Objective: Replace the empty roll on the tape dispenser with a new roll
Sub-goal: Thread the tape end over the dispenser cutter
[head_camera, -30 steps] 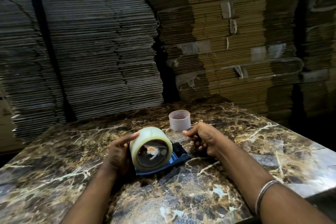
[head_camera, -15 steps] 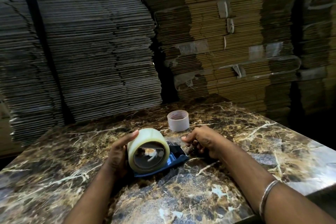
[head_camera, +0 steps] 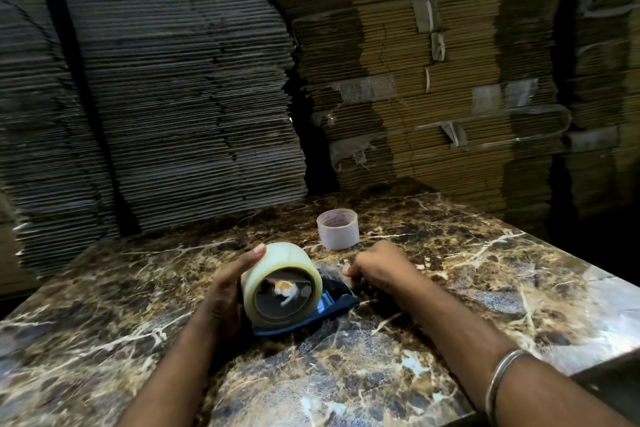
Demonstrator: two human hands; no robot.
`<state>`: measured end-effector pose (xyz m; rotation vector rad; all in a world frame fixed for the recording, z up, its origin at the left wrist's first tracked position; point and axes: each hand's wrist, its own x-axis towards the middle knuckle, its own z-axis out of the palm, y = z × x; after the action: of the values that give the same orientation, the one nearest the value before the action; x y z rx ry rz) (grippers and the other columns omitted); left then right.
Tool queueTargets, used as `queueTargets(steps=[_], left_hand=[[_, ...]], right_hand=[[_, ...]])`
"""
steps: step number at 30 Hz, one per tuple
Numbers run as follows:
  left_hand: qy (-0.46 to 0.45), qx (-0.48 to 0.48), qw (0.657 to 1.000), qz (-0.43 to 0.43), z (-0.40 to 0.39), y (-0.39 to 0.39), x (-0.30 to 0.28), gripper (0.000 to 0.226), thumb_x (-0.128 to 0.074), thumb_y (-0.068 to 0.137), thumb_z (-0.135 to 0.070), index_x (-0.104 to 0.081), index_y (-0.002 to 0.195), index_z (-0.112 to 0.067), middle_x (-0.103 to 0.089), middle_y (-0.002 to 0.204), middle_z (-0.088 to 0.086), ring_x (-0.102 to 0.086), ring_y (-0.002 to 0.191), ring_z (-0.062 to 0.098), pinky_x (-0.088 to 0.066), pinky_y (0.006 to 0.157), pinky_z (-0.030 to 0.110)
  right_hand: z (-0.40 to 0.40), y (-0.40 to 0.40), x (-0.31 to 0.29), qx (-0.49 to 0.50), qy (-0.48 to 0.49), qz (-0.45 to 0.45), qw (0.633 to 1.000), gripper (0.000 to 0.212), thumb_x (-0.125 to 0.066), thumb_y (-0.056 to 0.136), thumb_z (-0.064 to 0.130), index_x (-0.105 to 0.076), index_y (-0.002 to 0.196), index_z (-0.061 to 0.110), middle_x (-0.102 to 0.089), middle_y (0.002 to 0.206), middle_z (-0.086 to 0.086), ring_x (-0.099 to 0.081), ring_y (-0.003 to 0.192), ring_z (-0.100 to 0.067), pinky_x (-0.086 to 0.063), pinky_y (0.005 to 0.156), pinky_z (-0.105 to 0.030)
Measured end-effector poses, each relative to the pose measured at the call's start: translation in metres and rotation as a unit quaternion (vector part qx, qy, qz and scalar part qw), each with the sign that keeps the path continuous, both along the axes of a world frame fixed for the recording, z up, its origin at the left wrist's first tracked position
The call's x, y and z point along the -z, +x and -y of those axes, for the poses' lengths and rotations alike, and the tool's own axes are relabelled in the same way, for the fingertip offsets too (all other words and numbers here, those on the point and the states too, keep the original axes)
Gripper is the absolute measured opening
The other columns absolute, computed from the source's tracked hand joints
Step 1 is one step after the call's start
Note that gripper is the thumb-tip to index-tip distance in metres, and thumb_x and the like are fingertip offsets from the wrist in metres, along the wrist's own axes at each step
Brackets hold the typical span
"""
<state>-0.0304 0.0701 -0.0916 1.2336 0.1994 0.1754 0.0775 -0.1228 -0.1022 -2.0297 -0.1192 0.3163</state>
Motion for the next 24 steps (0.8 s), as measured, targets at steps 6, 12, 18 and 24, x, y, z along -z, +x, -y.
queueTargets(steps=[6, 12, 18, 24], left_hand=[[0.005, -0.001, 1.0, -0.005, -0.004, 0.0016, 0.0013, 0.036, -0.07, 0.069, -0.028, -0.066, 0.091, 0.001, -0.072, 0.066, 0.017, -0.07, 0.054, 0.027, -0.059, 0.054, 0.031], [0.0, 0.0, 1.0, -0.004, -0.0056, 0.0032, 0.0034, 0.043, -0.064, 0.07, -0.033, -0.065, 0.096, 0.001, -0.073, 0.07, 0.018, -0.071, 0.057, 0.028, -0.06, 0.056, 0.032], [0.011, 0.006, 1.0, -0.003, -0.0072, 0.0023, 0.0056, 0.046, -0.063, 0.071, -0.038, -0.067, 0.097, 0.0, -0.072, 0.071, 0.017, -0.069, 0.058, 0.028, -0.059, 0.056, 0.031], [0.021, 0.017, 1.0, 0.013, -0.0056, 0.0007, 0.0033, 0.043, -0.057, 0.072, -0.036, -0.065, 0.095, 0.0, -0.072, 0.065, 0.016, -0.07, 0.053, 0.026, -0.056, 0.049, 0.027]], right_hand=[[-0.0004, -0.0016, 0.0027, 0.006, -0.047, 0.028, 0.998, 0.025, -0.083, 0.07, 0.034, -0.069, 0.073, 0.012, -0.071, 0.085, -0.006, -0.068, 0.078, -0.019, -0.056, 0.068, -0.033], [0.0006, -0.0034, 0.0025, 0.003, -0.06, 0.049, 0.997, 0.029, -0.082, 0.073, 0.034, -0.061, 0.064, 0.016, -0.065, 0.073, -0.002, -0.062, 0.069, -0.016, -0.053, 0.066, -0.032], [0.0029, -0.0066, 0.0038, 0.01, -0.063, 0.065, 0.996, 0.024, -0.082, 0.074, 0.027, -0.063, 0.069, 0.013, -0.068, 0.082, -0.004, -0.065, 0.072, -0.015, -0.057, 0.066, -0.034], [0.0037, -0.0062, 0.0066, 0.004, -0.082, 0.076, 0.994, 0.025, -0.085, 0.071, 0.029, -0.074, 0.077, 0.007, -0.072, 0.081, -0.004, -0.067, 0.078, -0.014, -0.056, 0.065, -0.032]])
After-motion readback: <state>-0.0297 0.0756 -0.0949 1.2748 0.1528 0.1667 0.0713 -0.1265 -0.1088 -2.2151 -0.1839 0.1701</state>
